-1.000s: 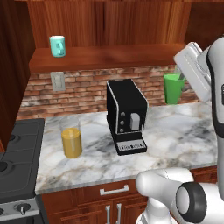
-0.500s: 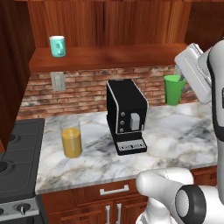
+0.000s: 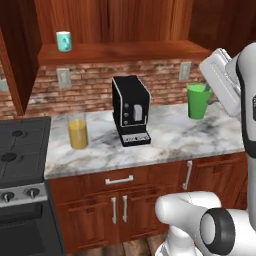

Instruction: There is a tray on the dining counter. Grab the cup, mug, and pitcher and place them on the tray. The pitcher may be placed next to the tray if it cannot fit the tray.

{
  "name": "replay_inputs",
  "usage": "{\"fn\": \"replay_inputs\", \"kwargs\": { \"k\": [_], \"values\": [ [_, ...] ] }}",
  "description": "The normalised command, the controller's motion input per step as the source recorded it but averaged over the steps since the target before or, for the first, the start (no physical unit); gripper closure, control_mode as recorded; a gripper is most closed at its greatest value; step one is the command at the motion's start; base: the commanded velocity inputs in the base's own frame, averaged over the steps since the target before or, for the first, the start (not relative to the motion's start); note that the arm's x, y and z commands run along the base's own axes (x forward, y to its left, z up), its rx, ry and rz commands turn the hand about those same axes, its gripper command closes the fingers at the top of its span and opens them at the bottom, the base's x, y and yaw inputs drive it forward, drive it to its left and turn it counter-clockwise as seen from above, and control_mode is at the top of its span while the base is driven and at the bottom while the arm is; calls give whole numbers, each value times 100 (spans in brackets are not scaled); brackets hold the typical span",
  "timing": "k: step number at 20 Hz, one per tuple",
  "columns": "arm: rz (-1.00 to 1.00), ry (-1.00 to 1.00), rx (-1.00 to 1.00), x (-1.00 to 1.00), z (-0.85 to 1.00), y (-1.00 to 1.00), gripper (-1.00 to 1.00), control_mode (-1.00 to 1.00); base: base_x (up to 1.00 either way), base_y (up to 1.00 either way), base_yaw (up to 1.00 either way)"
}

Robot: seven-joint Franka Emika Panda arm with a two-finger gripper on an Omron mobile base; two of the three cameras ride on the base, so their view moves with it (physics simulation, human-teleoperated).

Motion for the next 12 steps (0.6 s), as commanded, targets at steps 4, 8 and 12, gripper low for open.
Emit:
{"fn": "replay_inputs", "kwargs": {
  "k": [4,8,12],
  "values": [
    [0,0,0,0,0,0,100,100,-98,0,-24],
    [0,0,0,0,0,0,100,100,-66,10,-52],
    [0,0,0,0,0,0,100,100,-34,27,-71]
  ]
}}
